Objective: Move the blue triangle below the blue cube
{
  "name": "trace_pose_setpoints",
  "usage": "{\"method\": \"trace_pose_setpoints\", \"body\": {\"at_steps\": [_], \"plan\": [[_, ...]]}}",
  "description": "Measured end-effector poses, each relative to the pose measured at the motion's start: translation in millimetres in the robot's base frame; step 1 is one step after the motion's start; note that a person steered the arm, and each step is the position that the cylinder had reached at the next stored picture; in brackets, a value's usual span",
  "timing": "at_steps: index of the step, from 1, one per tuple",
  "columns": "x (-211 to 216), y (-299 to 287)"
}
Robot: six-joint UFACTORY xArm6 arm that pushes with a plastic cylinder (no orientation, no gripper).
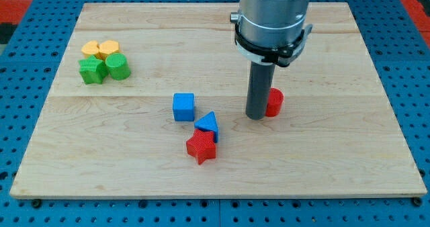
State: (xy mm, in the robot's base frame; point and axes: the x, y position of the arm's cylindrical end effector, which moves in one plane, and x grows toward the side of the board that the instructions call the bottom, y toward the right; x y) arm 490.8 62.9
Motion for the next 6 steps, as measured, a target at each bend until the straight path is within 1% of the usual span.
{"method": "trace_pose_setpoints", "body": {"at_steps": [1, 2, 3, 4, 5, 6], "plan": [[27, -10], [28, -38], [26, -87], [11, -99], [9, -86], [9, -91]]}}
